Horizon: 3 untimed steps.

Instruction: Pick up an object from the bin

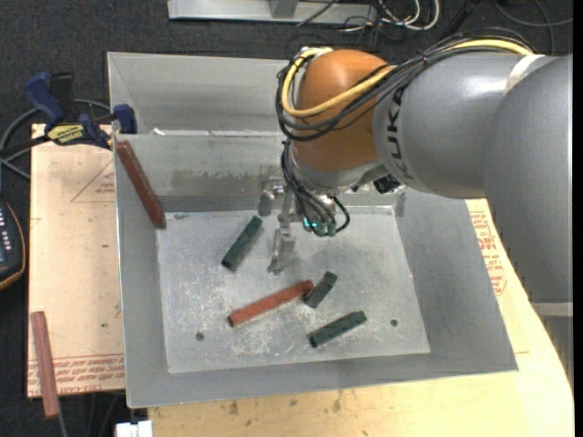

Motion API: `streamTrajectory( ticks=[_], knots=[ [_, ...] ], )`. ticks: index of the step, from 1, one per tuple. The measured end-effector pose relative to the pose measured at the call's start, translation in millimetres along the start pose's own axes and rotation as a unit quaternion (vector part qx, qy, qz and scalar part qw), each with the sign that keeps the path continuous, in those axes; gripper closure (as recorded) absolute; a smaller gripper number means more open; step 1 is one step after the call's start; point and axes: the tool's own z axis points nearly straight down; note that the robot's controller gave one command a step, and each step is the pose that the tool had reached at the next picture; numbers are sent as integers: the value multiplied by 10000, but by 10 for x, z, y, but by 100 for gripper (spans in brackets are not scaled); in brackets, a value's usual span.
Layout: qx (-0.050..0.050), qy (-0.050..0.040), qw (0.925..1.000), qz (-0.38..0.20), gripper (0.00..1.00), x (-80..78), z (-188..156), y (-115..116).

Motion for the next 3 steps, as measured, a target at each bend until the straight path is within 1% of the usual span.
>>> streamTrajectory(
  ticks=[1, 2, 3],
  knots=[
    [-3, -37, 10000, 15, 100, -20, -44, -7],
    [0, -23, 9909, -1343, 100, 139, 290, 221],
    [1, -32, 9911, -1332, 0, 132, 281, 212]
  ],
)
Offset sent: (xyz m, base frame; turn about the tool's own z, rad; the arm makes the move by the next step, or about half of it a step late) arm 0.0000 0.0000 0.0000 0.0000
